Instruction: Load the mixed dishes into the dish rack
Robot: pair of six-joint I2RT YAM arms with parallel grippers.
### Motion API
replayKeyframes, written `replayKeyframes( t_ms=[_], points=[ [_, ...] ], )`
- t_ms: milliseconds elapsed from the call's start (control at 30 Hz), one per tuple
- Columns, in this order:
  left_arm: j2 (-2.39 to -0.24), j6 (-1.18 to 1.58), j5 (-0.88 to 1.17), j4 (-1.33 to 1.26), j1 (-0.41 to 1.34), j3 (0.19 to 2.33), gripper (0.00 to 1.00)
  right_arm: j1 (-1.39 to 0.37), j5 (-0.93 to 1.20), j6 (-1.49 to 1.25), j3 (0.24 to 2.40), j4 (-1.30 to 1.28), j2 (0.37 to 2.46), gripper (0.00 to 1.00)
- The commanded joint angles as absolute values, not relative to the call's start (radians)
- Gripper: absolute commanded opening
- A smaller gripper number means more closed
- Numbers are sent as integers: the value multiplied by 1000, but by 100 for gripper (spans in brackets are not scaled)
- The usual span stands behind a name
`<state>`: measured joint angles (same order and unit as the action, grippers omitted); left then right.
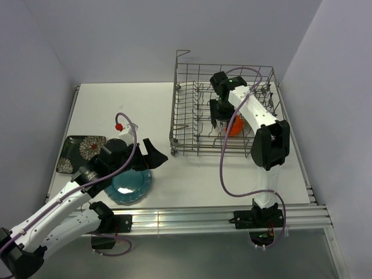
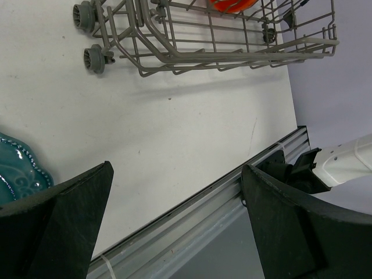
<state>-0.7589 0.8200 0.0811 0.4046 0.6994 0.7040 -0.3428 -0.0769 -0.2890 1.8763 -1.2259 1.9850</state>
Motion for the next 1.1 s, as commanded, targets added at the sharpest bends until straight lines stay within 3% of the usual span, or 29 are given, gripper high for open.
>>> replayKeyframes(
  t_ms=[0, 367, 533, 567, 633, 833, 933, 1067],
  points=[
    [-764, 801, 103, 348, 695, 698, 99, -325, -52, -273, 1873, -1177, 1937, 0],
    [-801, 818, 109, 333, 695, 686, 99, -299, -11, -250, 1838, -1167, 1956, 1],
    [-815, 822, 91, 354, 695, 689, 99, -288, -6, -241, 1836, -1163, 1971, 20],
    [-822, 824, 86, 366, 695, 692, 99, -288, -8, -241, 1839, -1164, 1974, 32],
    [-830, 831, 71, 376, 695, 693, 99, -287, -11, -238, 1844, -1158, 1974, 47],
    [-857, 861, 26, 397, 695, 680, 99, -287, -6, -230, 1855, -1143, 1962, 84],
    [-873, 871, 18, 405, 695, 673, 99, -287, 31, -225, 1853, -1135, 1960, 95],
    [-877, 887, 11, 407, 695, 660, 99, -287, 31, -218, 1855, -1128, 1951, 97]
  ],
)
